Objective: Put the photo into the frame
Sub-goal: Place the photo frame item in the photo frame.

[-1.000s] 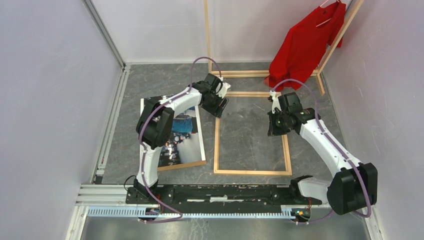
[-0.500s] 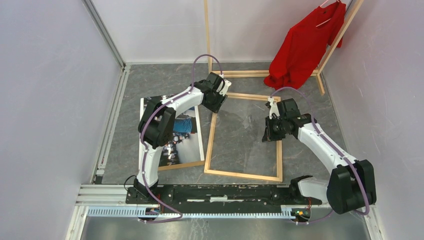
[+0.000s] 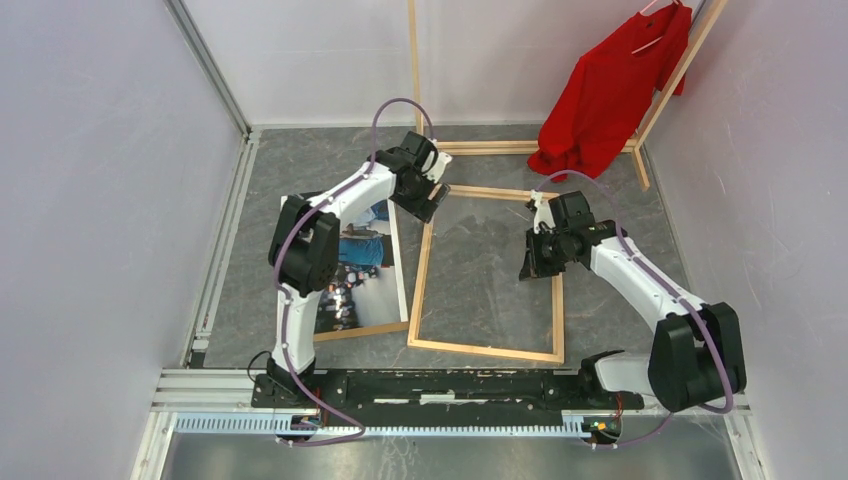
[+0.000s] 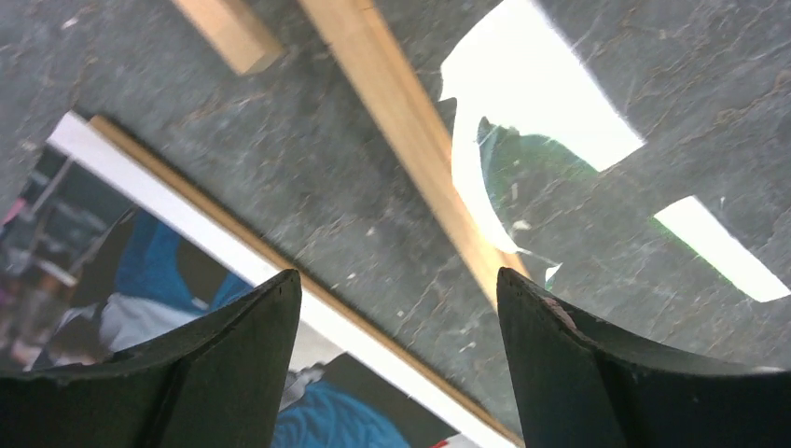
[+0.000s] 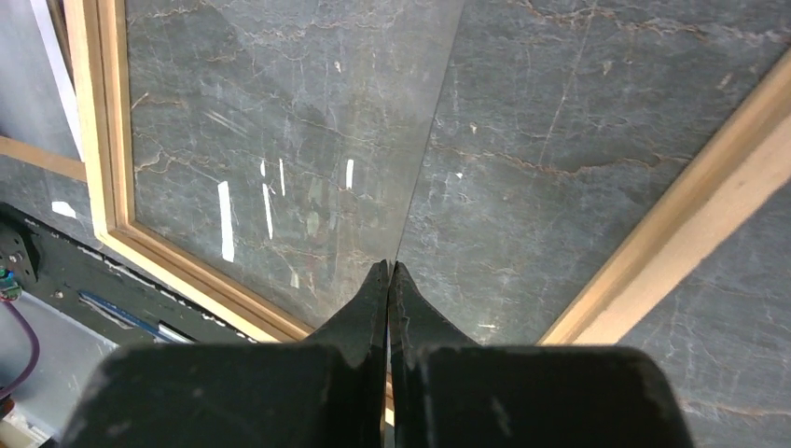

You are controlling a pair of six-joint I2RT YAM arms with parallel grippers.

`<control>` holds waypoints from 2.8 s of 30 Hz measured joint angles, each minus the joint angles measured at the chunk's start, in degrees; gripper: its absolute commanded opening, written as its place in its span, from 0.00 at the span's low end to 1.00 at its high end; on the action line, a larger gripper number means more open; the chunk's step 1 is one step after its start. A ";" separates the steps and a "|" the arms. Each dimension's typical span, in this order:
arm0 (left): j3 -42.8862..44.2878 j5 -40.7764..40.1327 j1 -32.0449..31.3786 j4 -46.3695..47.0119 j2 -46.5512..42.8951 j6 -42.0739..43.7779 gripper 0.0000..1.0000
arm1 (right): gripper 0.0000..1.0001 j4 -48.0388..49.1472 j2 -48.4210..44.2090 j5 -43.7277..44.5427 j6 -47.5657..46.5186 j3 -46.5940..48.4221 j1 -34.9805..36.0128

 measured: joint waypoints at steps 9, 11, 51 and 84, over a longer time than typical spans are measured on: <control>-2.95 -0.35 6.10 -1.92 -5.84 1.20 0.84 | 0.00 2.93 3.61 -3.19 1.62 0.17 0.09; -4.59 -0.90 7.08 -1.62 -7.28 1.33 0.84 | 0.00 2.19 3.45 -2.32 1.36 0.55 0.11; -20.35 -1.68 2.64 6.27 -10.27 4.26 0.85 | 0.22 -1.27 -4.68 4.31 1.73 -3.21 -2.58; -21.42 -2.05 2.64 6.47 -12.09 5.49 0.86 | 0.97 1.53 1.33 11.23 1.05 -4.13 -2.54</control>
